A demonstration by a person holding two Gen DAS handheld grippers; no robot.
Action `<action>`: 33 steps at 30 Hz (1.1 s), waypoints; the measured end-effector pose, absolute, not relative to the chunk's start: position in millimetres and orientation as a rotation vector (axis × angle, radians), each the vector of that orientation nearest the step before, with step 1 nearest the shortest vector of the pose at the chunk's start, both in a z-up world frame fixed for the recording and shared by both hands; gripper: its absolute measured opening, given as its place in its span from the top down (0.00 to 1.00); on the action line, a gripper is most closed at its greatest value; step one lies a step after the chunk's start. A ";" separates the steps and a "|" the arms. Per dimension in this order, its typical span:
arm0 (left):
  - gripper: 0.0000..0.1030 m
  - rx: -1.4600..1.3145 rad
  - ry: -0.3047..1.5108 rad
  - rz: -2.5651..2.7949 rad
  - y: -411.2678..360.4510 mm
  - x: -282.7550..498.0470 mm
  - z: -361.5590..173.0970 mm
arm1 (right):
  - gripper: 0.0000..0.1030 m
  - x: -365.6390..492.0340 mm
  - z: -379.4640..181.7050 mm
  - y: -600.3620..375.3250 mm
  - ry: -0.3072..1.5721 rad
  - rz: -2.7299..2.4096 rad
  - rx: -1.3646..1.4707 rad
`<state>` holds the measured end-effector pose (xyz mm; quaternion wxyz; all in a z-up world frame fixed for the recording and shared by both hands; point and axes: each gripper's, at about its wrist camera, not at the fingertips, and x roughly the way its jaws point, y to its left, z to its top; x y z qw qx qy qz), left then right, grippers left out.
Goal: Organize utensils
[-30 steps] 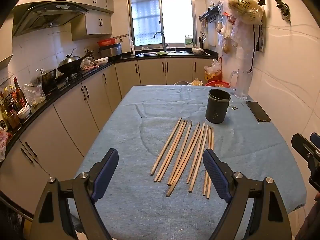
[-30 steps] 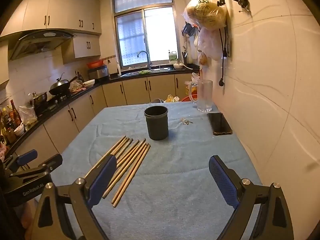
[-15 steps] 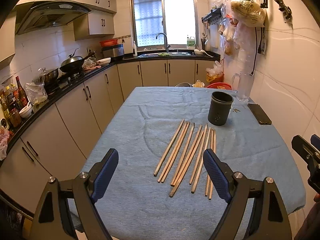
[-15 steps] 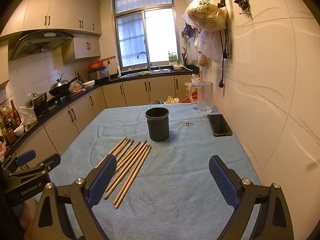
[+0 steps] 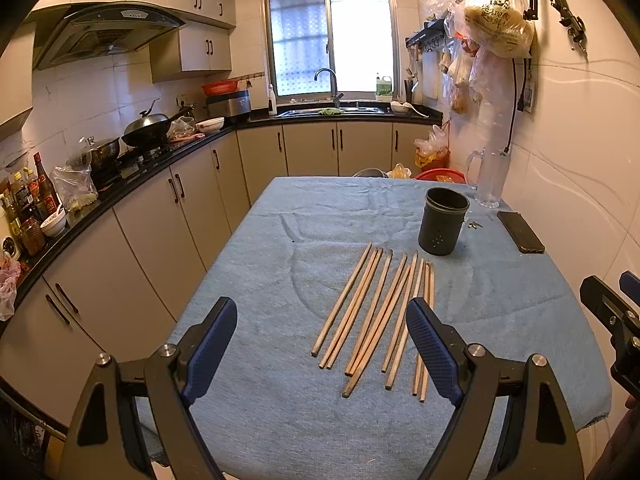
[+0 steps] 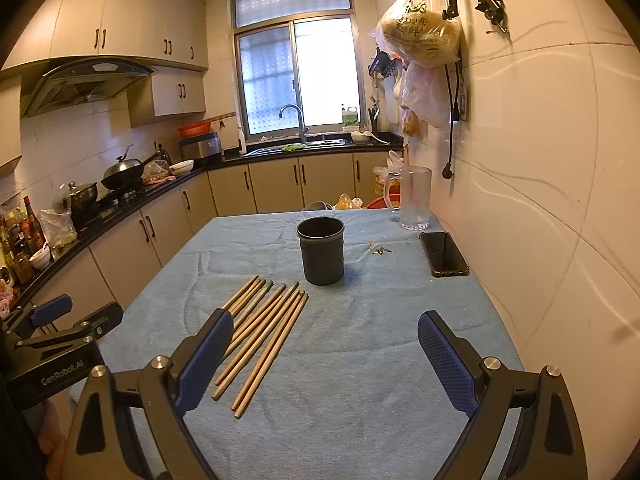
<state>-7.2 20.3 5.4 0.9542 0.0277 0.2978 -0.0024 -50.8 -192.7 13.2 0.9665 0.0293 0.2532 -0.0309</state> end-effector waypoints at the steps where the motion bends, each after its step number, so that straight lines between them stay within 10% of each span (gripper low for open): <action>1: 0.16 0.057 0.604 -0.004 20.8 -7.3 5.6 | 0.08 -50.8 13.3 -192.8 0.511 -0.062 0.059; 33: 0.16 0.045 0.640 -0.033 29.2 11.5 0.9 | 0.24 -30.0 -3.3 -191.1 0.556 -0.029 0.089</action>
